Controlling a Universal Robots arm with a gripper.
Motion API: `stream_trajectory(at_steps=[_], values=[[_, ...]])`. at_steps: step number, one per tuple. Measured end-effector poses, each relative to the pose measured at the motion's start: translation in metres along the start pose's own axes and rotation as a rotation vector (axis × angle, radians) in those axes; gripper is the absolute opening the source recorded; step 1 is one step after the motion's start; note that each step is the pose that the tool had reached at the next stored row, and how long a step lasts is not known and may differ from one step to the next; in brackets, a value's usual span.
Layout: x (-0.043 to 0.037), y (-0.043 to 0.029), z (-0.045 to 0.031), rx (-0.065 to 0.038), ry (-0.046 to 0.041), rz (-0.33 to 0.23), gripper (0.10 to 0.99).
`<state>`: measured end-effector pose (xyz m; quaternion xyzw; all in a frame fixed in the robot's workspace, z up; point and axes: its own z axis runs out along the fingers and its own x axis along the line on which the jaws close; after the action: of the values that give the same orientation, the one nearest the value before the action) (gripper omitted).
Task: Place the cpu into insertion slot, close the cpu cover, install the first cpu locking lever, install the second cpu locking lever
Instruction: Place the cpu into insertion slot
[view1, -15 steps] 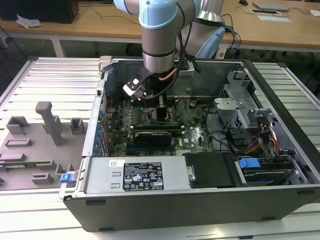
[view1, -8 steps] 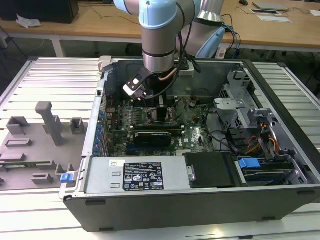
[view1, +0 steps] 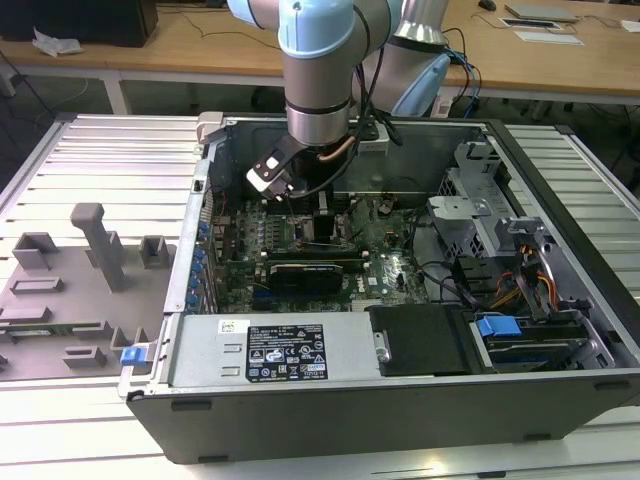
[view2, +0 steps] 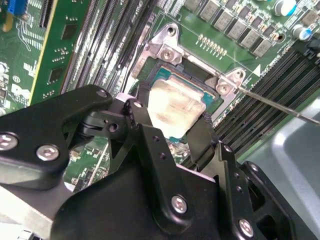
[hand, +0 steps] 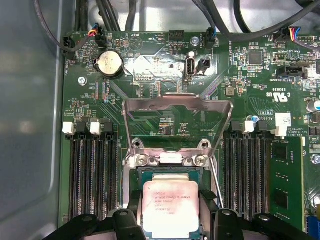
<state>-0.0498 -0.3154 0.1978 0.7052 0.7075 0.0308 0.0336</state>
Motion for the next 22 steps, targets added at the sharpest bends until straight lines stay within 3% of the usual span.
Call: stream_trajectory(at_steps=[1,6,10,14,17,19,22], values=[[0.0000,0.0000,0.0000,0.000,-0.0002,0.000,0.616],[-0.0001,0.0000,-0.0007,0.001,-0.0006,0.000,0.616],[-0.0001,0.0007,-0.0079,0.000,-0.0004,0.000,0.616],[-0.0001,0.0007,-0.0085,0.000,-0.0003,0.000,0.616],[-0.0001,0.0007,-0.0085,0.000,-0.0003,0.000,0.600],[-0.0001,0.0007,-0.0085,0.000,-0.0003,0.000,0.467],[-0.0001,0.0007,-0.0086,0.000,-0.0003,0.000,0.451]])
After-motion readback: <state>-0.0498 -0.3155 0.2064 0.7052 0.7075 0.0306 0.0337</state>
